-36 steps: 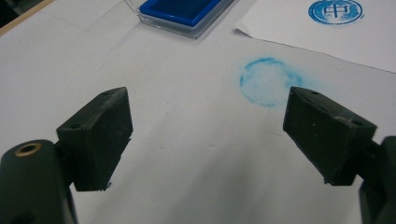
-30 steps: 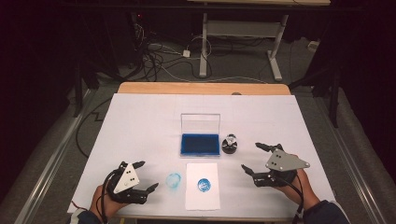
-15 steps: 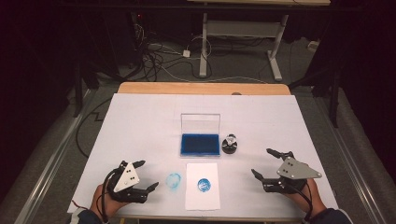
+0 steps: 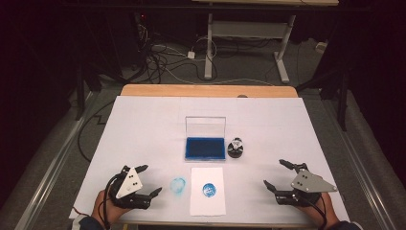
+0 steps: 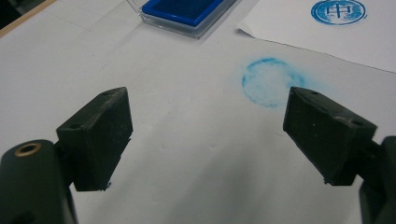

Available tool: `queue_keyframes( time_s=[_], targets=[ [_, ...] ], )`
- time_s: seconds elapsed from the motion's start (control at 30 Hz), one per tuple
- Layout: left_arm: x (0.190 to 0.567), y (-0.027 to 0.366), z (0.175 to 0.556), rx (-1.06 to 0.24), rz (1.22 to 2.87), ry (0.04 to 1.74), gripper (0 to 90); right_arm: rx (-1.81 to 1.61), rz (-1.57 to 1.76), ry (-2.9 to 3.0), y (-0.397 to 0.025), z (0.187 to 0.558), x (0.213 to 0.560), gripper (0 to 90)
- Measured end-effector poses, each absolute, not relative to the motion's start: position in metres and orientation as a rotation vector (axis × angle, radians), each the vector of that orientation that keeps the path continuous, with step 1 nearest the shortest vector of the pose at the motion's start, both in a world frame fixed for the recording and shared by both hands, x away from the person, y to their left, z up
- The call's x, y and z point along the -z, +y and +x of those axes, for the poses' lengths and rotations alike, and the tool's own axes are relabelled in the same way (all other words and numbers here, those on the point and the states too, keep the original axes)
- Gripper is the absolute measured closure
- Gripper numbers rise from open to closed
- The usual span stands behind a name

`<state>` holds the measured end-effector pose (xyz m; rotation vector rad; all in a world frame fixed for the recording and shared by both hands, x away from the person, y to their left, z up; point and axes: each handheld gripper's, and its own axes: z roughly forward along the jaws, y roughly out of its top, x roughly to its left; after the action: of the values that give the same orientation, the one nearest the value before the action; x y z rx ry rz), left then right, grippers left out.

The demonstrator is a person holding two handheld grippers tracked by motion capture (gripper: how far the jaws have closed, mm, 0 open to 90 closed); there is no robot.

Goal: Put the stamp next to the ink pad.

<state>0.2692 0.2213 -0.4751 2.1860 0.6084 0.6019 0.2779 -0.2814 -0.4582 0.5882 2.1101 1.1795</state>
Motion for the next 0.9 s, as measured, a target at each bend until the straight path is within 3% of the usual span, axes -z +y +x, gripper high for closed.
queue_keyframes(
  time_s=[0.9],
  targets=[
    [0.4758,0.2217,0.2662,-0.606,2.194,0.601,14.9,-1.17,0.525,2.117,-0.274,0.2729,0.4547,17.4]
  ],
)
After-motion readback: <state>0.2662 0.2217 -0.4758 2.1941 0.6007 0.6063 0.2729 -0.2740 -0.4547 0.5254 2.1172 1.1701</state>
